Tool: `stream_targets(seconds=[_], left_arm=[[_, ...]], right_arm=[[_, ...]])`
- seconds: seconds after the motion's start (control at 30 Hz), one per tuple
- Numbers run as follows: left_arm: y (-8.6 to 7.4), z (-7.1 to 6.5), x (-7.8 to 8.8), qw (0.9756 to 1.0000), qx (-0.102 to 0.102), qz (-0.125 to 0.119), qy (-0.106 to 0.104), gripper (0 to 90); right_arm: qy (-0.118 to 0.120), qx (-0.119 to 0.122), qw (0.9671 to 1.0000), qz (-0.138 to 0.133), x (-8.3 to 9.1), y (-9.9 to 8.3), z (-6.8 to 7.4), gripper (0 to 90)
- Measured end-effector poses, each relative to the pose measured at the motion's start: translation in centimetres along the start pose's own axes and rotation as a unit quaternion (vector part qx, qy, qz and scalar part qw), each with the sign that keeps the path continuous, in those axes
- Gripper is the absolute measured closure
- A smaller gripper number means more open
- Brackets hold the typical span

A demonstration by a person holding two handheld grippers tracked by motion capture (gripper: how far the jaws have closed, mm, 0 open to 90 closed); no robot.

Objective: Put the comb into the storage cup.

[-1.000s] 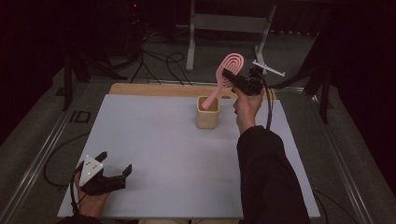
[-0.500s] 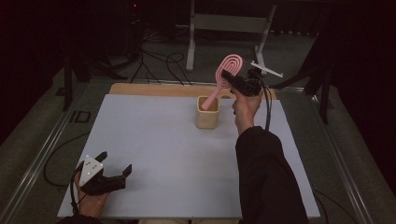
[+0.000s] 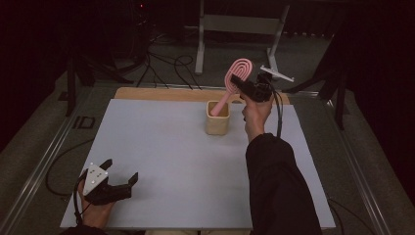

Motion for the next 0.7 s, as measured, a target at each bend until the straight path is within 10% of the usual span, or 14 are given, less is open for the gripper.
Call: stream_targets(seconds=[0.7], left_arm=[[0.00, 0.01, 0.02, 1.0000, -0.001, 0.000, 0.000, 0.2]], right_arm=[[-0.001, 0.018, 0.9998, 0.012, -0.67, -0.86, 0.44, 63.6]])
Point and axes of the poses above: each handheld gripper's, and its own axes: x roughly backward along the jaws, y roughly out of its top, z roughly to its left, the point moved 3 cm from there along -x, roughly forward along the jaws, and after that the axes turned 3 degrees about -y, right-handed, at the moved point
